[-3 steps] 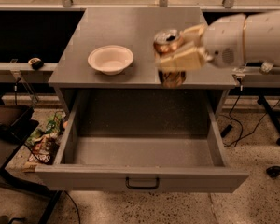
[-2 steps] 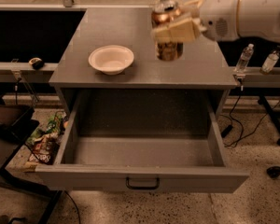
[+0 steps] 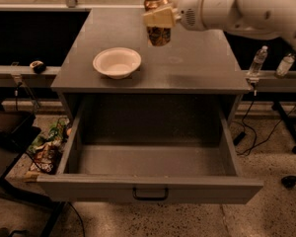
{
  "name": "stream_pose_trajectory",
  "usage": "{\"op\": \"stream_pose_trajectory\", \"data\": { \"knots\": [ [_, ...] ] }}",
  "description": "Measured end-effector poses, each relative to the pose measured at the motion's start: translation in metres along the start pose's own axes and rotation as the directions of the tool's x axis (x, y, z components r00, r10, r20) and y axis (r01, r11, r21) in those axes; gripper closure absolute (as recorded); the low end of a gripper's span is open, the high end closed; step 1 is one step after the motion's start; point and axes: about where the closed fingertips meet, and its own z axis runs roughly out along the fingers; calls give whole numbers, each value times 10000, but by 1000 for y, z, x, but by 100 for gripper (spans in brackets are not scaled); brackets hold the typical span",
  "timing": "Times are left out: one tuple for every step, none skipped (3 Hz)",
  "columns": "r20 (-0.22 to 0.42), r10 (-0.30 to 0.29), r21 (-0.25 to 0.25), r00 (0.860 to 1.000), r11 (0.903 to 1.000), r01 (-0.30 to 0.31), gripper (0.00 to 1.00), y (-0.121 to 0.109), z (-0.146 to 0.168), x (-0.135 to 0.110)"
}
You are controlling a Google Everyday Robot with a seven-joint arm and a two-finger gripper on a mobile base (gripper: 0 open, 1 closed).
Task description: Pick orange can from top drawer and place on counter
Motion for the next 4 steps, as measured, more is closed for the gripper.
{"op": "stream_pose_trajectory", "data": {
  "knots": [
    [396,554,261,9977,9981,-564,100,-17,50,28],
    [990,756,293,9922,9965,-789,100,-25,89,59],
    [1379,867,233,9866,9956,-907,100,-26,119,87],
    [1365,854,259,9870,9956,-898,100,-26,131,99]
  ]
}}
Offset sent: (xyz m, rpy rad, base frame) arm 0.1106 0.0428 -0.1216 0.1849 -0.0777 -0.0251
